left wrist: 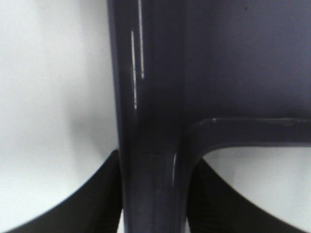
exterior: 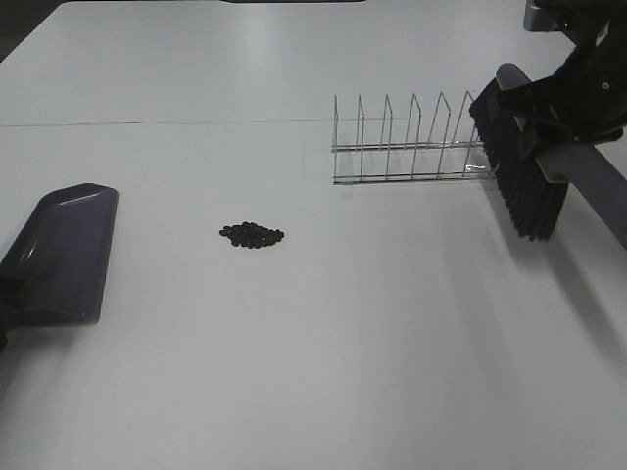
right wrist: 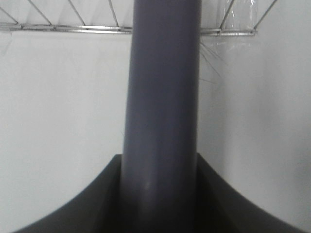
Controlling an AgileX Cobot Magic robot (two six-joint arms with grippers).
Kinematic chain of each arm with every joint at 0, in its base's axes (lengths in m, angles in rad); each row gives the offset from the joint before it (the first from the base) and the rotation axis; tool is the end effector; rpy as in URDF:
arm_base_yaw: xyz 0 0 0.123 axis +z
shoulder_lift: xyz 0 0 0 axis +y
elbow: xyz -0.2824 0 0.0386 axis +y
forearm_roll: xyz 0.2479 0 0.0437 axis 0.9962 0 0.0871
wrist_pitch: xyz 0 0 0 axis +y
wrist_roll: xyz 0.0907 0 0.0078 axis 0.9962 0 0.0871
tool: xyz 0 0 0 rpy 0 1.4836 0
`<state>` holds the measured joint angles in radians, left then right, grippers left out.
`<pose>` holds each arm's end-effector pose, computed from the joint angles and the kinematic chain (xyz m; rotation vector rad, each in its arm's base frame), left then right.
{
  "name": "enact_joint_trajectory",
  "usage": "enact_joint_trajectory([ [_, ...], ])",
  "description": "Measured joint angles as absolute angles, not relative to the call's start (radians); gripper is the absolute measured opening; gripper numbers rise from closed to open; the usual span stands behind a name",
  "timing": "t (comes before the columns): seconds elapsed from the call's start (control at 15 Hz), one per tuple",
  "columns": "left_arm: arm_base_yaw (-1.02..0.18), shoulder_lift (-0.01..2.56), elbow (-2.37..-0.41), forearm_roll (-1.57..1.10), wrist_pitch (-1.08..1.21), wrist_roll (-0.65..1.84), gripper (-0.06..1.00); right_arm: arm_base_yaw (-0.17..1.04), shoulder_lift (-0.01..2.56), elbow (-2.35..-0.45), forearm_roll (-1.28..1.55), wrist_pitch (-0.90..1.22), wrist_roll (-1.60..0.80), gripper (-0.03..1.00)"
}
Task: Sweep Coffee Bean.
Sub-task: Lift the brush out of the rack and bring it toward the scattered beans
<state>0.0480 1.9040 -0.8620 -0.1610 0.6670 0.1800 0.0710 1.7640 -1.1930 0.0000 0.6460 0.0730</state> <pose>0.2876 0.0048 0.0948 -0.0044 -3.0980 0.1573 0.3621 0.0258 0.2131 0.0027 2.7014 0.0436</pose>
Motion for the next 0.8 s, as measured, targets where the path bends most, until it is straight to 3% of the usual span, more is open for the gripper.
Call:
enact_joint_trajectory([
  [0.27,-0.005,1.912,-0.903,-0.051,0.714,0.074,0.34,0.082,1.688,-0.99,-0.026,0.572,0.127,0.31],
  [0.47,-0.097,1.949,-1.01,0.093,0.809,-0.071,0.34,0.19,1.701,-0.997,-0.228,0.615,0.292,0.31],
  [0.8,-0.197,2.059,-1.192,0.106,0.943,-0.076,0.34,0.394,1.84,-1.119,-0.485,0.76,0.455,0.31],
])
